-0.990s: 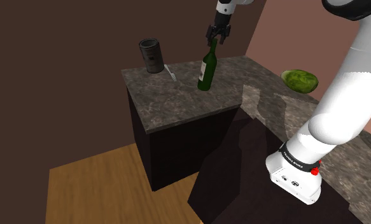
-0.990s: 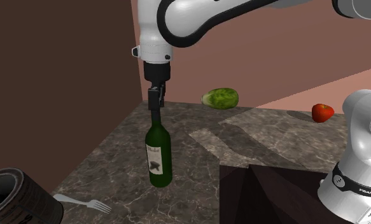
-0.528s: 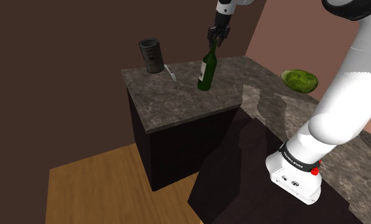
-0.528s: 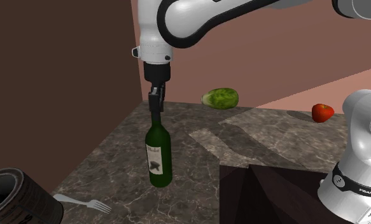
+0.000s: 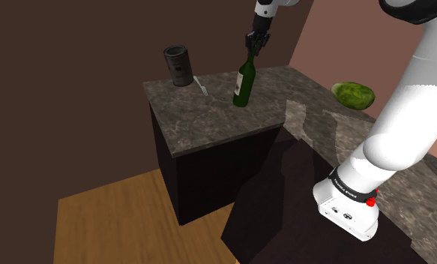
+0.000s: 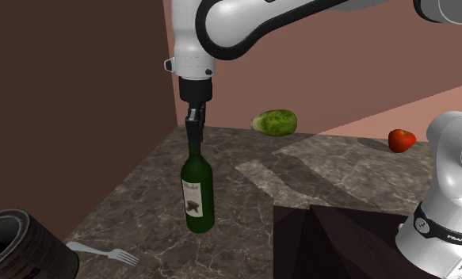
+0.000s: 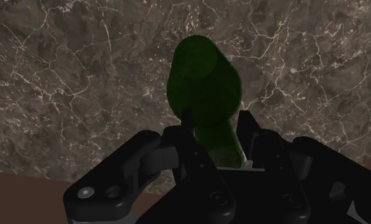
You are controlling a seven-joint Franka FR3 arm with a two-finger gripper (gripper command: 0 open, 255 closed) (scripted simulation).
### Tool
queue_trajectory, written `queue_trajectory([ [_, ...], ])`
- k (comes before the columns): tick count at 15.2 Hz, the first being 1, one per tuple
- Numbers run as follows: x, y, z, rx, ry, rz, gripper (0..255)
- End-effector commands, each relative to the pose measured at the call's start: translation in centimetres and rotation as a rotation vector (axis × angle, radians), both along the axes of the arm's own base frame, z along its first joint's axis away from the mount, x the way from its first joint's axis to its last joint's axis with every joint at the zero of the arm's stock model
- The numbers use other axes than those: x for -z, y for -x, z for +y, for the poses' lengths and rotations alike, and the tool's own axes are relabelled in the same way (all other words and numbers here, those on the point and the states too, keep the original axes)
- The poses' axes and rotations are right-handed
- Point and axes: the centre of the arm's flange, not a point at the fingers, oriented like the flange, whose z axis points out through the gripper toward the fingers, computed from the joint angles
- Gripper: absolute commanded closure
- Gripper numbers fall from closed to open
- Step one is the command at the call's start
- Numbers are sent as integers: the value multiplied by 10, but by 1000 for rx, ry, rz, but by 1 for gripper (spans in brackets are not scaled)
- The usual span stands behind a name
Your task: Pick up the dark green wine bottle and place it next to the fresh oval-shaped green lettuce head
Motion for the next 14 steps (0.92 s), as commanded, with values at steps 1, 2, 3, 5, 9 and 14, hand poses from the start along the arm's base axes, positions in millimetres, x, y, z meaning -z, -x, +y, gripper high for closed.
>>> queue_trajectory([
  [1,0,0,0,0,0,0,255],
  [2,-5,0,0,0,0,0,255],
  [3,-10,0,0,0,0,0,255],
  [5,-21,0,0,0,0,0,255],
  [9,-42,0,0,0,0,0,255],
  [14,-69,0,0,0,0,0,255],
])
